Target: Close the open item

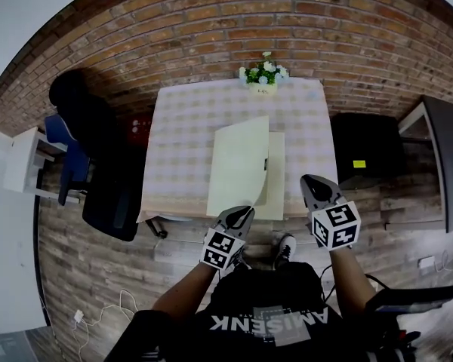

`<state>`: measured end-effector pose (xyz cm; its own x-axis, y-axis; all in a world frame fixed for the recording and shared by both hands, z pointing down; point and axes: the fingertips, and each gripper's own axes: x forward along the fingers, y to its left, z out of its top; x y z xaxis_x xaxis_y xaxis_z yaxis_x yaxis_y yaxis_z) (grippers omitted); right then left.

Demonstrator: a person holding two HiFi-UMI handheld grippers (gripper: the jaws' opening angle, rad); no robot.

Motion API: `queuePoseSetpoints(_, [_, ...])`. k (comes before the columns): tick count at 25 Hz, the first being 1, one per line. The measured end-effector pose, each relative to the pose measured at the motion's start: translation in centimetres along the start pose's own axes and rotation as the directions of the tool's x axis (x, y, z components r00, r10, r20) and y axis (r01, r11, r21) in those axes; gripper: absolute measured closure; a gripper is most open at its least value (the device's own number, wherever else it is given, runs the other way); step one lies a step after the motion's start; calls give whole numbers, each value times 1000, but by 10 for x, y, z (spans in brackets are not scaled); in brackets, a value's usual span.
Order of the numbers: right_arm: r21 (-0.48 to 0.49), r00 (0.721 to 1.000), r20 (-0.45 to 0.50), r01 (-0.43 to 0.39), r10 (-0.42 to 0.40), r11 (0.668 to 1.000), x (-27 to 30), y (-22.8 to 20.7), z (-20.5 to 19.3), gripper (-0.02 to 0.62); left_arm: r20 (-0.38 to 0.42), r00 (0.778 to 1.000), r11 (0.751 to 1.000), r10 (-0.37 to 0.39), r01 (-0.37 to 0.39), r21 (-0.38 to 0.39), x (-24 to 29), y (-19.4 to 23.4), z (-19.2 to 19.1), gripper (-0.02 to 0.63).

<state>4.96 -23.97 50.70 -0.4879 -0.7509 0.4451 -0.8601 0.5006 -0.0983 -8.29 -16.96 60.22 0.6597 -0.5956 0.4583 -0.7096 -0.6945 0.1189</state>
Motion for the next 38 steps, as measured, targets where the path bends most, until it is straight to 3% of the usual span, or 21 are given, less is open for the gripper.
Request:
queuePoseSetpoints(14, [29,995,-97,-28,31,999,32,-19,-48,552,-163,983,993,-86,97,61,63,-28,-39,565])
queuePoseSetpoints(20, [63,991,-135,-13,22,998,60,-27,-71,551,-217,972,995,-89,99,35,73,-32,-62,555])
queuePoseSetpoints(21, [75,989,-145,-16,27,997,66,-27,-75,536,-224,970,994,-94,105,36,74,-33,-63,554])
queuePoseSetpoints(23, [99,984,-171,-24,41,995,77,-26,-84,411,-243,965,993,-100,114,44,77,-35,-64,551])
queuePoseSetpoints(27, [139,976,-213,-26,56,990,99,-30,-101,408,-269,959,992,-94,113,58,81,-36,-68,545])
queuePoseSetpoints(38, [208,958,-275,-27,85,978,145,-40,-135,407,-311,942,991,-127,136,7,87,-38,-74,525])
